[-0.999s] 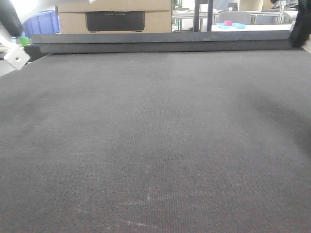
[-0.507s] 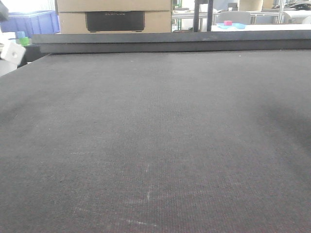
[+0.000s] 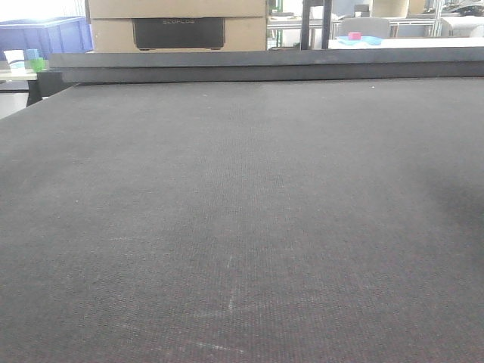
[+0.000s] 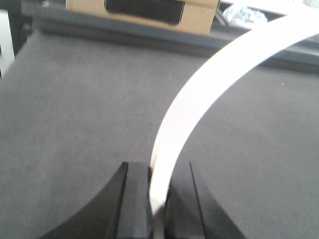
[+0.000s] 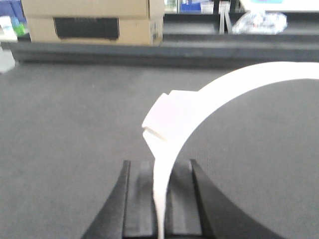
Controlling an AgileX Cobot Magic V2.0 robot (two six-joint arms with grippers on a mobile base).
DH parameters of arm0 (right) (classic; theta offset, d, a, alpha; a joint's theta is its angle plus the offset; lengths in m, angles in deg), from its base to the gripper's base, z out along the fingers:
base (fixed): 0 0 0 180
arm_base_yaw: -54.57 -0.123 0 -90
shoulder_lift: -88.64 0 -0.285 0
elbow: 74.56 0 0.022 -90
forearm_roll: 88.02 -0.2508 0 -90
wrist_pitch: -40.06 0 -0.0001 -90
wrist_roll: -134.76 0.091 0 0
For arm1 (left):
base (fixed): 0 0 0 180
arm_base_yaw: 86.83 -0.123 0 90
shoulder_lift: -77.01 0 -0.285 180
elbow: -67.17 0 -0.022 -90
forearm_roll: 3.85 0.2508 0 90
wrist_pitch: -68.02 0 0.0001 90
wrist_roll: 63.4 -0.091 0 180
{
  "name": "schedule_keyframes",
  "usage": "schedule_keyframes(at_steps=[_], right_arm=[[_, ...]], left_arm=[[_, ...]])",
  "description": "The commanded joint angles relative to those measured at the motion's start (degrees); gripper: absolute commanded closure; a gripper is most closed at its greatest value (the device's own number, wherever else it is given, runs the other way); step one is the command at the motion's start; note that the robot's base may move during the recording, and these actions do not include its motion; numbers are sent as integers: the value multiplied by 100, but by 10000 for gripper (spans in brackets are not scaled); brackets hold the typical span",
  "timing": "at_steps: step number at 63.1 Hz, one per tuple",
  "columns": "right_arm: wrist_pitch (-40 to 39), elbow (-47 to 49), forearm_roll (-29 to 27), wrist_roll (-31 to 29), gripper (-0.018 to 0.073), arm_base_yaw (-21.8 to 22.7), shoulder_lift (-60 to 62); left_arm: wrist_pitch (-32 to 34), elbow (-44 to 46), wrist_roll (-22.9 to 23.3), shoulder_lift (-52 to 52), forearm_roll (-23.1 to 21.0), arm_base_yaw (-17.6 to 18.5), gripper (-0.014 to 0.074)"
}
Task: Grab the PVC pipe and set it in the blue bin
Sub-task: 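Drive the base away from the table carrying both pieces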
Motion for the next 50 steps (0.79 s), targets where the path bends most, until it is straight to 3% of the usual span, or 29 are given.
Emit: schedule_keyframes(at_steps=[1,24,34,50], right_arm=[[-357,2,81,-34,727,-8,246],[-355,2,81,-34,727,-8,694],[-278,2,81,-34,727,-8,694],[-278,2,81,-34,727,-8,694]], left_arm=[[355,11,39,-154,266,-9,707],[570,11,16,-1059,400,-9,707],[570,-149,16,-1497,833,-9,707],[-59,-317,16,-2166,833,-9,707]])
